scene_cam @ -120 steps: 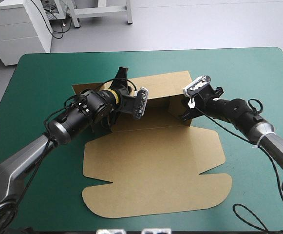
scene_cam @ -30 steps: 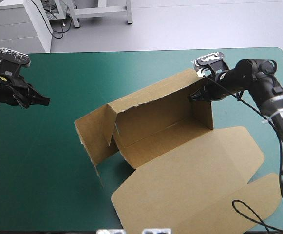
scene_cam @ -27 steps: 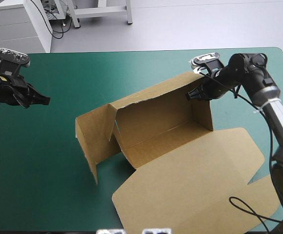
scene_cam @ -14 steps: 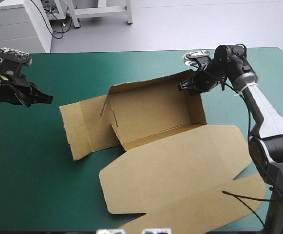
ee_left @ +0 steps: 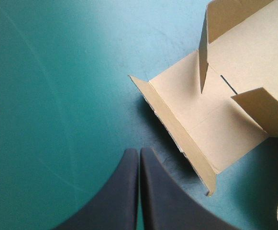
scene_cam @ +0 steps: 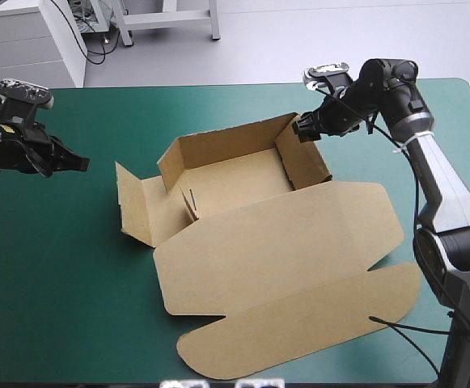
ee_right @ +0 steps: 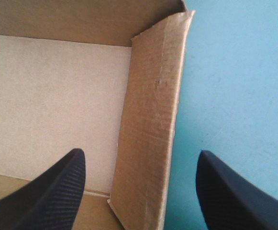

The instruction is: Fold the box

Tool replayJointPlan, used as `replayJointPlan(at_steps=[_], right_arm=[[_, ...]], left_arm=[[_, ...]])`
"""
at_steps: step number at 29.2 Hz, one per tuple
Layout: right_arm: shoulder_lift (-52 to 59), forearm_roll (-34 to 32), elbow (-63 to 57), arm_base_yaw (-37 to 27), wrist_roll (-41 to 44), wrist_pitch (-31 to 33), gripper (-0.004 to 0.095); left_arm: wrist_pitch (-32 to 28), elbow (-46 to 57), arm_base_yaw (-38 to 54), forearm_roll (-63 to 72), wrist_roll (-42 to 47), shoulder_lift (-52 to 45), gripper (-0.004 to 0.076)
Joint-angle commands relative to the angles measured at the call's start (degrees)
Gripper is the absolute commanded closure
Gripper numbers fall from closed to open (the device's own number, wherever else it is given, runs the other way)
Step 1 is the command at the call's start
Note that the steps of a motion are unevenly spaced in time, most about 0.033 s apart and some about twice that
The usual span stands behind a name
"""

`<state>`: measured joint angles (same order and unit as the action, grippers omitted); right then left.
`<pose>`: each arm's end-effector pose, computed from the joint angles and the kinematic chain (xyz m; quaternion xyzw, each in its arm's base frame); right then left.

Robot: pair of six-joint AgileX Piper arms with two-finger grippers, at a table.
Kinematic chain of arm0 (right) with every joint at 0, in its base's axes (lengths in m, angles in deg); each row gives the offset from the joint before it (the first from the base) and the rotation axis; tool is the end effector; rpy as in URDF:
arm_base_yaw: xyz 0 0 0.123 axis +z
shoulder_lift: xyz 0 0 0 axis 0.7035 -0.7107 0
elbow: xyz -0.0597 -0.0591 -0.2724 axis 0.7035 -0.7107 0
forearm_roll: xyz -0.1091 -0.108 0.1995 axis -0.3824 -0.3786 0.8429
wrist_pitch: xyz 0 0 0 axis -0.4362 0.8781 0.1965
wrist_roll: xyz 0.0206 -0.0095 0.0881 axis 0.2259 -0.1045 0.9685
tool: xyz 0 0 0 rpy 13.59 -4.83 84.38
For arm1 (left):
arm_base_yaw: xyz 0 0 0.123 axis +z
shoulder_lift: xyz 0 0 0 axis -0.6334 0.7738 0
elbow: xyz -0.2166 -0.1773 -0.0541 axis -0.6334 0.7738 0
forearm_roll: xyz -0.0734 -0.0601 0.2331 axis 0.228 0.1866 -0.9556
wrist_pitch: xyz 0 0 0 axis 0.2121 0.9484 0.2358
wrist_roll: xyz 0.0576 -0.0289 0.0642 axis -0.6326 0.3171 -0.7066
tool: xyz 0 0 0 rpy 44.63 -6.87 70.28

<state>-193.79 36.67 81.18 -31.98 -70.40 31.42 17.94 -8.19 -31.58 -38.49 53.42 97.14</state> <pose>0.4174 0.1175 0.3558 -0.2016 0.9386 0.1323 0.2468 0.2660 0.0139 0.4360 0.1564 0.9291 -0.0299 0.3339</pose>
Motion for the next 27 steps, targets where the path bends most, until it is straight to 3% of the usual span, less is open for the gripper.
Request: replayJointPlan(at_steps=[1, 11, 18, 22, 23, 25, 26, 27], right_arm=[[3.9, -0.3, 1.7, 0.0, 0.0, 0.4, 0.0291], [-4.1, -6.5, 1.3, 1.6, 1.1, 0.4, 0.0291], [-7.8, -2.9, 1.3, 2.7, 0.6, 0.4, 0.0365], [-7.9, -3.2, 1.3, 3.2, -0.9, 0.4, 0.0596], [-7.9, -3.3, 1.3, 3.2, -0.9, 0.4, 0.0721], [-7.9, -3.8, 1.3, 3.2, -0.8, 0.4, 0.0866], [-7.8, -4.0, 1.3, 3.2, -0.5, 0.4, 0.0924], [-7.7, -4.1, 1.3, 3.2, -0.4, 0.4, 0.0922]], left_arm=[[0.8, -1.4, 0.0, 1.6, 0.4, -1.5, 0.0731], [0.9, -1.4, 0.0, 1.6, 0.4, -1.5, 0.0731], [1.1, -1.4, 0.0, 1.6, 0.4, -1.5, 0.0731], [0.8, -1.4, 0.0, 1.7, 0.4, -1.5, 0.0731], [0.8, -1.4, 0.0, 1.7, 0.4, -1.5, 0.0731], [0.8, -1.4, 0.0, 1.7, 0.6, -1.5, 0.0731], [0.7, -1.4, 0.0, 1.7, 0.6, -1.5, 0.0731], [0.7, -1.4, 0.0, 1.7, 0.6, -1.5, 0.0731]])
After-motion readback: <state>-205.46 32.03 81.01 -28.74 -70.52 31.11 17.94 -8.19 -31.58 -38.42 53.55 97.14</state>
